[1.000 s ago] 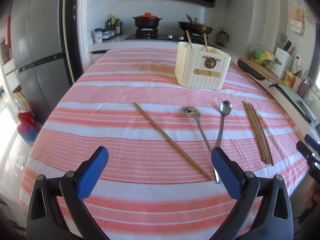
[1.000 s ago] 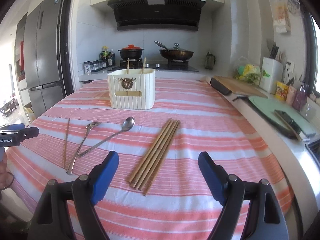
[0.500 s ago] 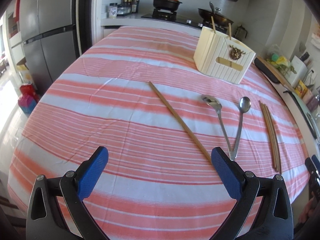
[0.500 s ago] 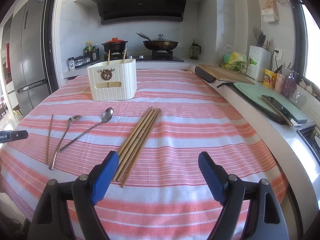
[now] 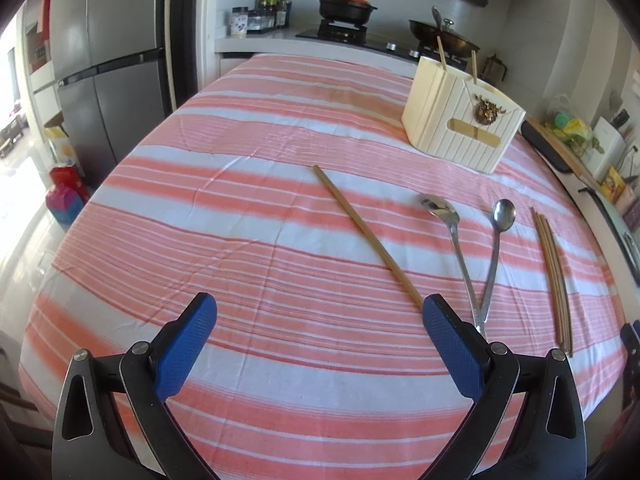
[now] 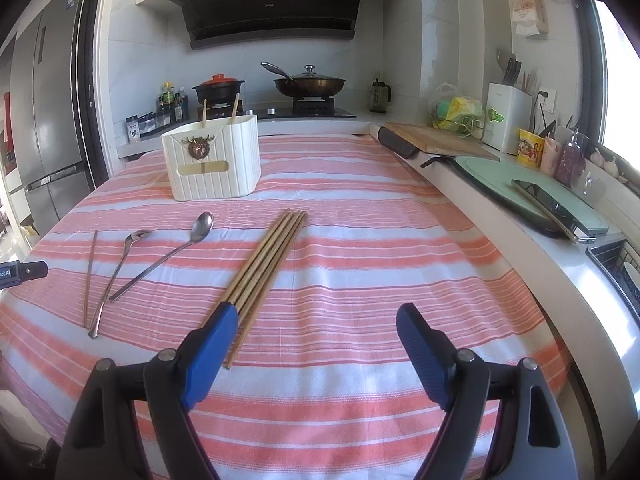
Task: Organize utensils
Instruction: 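Move the right tool to the chopstick bundle and grasp one chopstick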
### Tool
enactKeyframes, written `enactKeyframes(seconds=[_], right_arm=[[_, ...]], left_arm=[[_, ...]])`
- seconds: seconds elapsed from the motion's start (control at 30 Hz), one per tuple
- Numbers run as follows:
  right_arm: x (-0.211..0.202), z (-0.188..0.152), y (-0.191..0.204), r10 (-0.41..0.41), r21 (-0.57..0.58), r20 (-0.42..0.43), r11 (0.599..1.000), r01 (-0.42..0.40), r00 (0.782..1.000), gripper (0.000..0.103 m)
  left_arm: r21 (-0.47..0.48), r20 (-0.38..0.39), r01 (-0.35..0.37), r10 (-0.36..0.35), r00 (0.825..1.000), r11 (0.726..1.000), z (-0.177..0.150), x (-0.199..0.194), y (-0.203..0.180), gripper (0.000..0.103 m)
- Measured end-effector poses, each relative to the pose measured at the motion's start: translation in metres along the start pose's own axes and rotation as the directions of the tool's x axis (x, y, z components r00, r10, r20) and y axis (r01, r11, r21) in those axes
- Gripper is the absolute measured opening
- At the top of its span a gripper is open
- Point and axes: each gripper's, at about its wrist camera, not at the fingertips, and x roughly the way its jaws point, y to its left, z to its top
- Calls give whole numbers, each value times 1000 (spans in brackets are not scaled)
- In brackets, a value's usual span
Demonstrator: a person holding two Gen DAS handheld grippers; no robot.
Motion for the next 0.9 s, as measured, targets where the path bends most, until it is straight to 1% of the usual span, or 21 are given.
enactKeyframes(seconds=[0.23, 0.3, 0.43, 0.5, 0.6, 0.67, 0.73, 0.77, 0.8, 0.83, 0.9], right_arm=[[5, 0, 2, 2, -11, -15, 1000, -2, 1000, 84], [8, 2, 2, 0, -5, -19, 1000, 0, 1000, 84], [9, 5, 1, 6, 11, -15, 1000, -6, 1000, 84], [12, 6, 2, -2, 0, -28, 1000, 2, 1000, 84], [23, 9, -2, -40, 1, -70, 999, 40, 997, 84], [32, 12, -9, -60, 28, -99, 998, 63, 993, 84], [42, 15, -16, -45, 66, -129, 996, 54, 991, 83], [46, 16, -19, -26, 90, -144, 995, 39, 989, 81], [50, 17, -19, 0, 114, -157, 993, 18, 988, 74], [56, 17, -18, 23, 126, -175, 992, -1, 984, 70], [68, 18, -11, 63, 124, -217, 992, -37, 974, 52]], left_arm=[[-21, -15, 21, -21, 1000, 1000, 0, 7, 3, 102], [-39, -30, 23, -24, 999, 999, 3, 11, 4, 102], [-54, -28, 15, -17, 999, 998, 13, 19, 0, 102], [-44, -30, 0, -1, 1000, 999, 19, 25, -7, 102], [-8, -36, -20, 20, 999, 1000, 23, 37, -19, 102], [20, -37, -35, 36, 999, 999, 24, 44, -27, 102], [42, -28, -63, 64, 998, 997, 24, 50, -33, 102], [54, -26, -79, 80, 996, 995, 23, 53, -35, 102], [66, -29, -91, 93, 995, 994, 22, 55, -37, 102], [76, -32, -99, 102, 994, 992, 22, 57, -38, 102], [99, -38, -116, 120, 992, 988, 20, 62, -41, 102]])
